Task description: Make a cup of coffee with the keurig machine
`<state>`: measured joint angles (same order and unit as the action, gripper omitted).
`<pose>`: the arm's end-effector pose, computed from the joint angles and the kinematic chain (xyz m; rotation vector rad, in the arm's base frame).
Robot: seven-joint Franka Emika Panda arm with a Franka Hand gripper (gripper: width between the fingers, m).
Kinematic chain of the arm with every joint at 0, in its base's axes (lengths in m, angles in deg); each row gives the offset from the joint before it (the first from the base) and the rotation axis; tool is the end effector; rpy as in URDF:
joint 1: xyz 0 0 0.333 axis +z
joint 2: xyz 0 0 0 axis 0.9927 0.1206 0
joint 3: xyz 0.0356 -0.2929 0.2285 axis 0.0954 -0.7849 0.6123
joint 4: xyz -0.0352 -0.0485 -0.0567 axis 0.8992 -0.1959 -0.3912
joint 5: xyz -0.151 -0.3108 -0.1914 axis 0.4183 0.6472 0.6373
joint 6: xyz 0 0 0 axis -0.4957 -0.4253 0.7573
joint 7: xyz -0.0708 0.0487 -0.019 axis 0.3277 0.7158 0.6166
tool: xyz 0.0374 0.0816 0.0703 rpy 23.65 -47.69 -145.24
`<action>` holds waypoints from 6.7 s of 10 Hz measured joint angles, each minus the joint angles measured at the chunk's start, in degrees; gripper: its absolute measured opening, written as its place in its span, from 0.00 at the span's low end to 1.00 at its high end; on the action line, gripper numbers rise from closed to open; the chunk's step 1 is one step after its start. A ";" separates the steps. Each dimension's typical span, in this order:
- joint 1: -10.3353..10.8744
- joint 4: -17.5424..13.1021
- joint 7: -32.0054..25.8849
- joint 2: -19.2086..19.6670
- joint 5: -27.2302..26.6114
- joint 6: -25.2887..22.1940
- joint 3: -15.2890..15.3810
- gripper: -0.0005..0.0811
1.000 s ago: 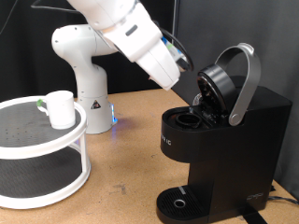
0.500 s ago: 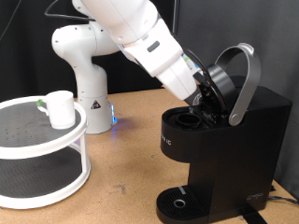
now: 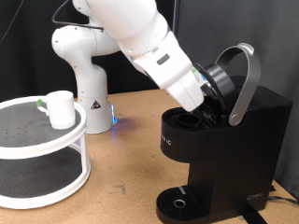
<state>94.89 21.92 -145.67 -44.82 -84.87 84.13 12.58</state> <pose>0.5614 0.0222 0.4849 -2.2446 -0.9525 0.0302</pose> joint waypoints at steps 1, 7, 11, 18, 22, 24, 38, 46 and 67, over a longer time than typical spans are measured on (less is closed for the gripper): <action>0.00 0.03 0.00 0.35 0.00 0.14 0.19 0.04; 0.00 1.06 0.00 1.42 0.22 1.78 0.72 0.04; 0.00 1.44 0.00 1.99 0.22 2.15 0.85 0.04; 0.00 2.00 0.12 2.62 0.24 2.13 1.25 0.04; 0.00 2.01 0.59 3.38 0.17 2.64 1.26 0.42; 0.00 2.01 0.59 3.40 0.07 3.11 1.26 0.64; -1.96 1.98 -3.25 -3.09 1.10 -6.44 0.74 1.00; -0.90 7.09 -3.52 -3.03 1.19 -2.18 3.28 1.00; -6.43 4.03 -8.55 -10.95 -11.28 -2.12 -1.06 1.00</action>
<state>88.46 25.95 -154.22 -55.78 -96.16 82.01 11.52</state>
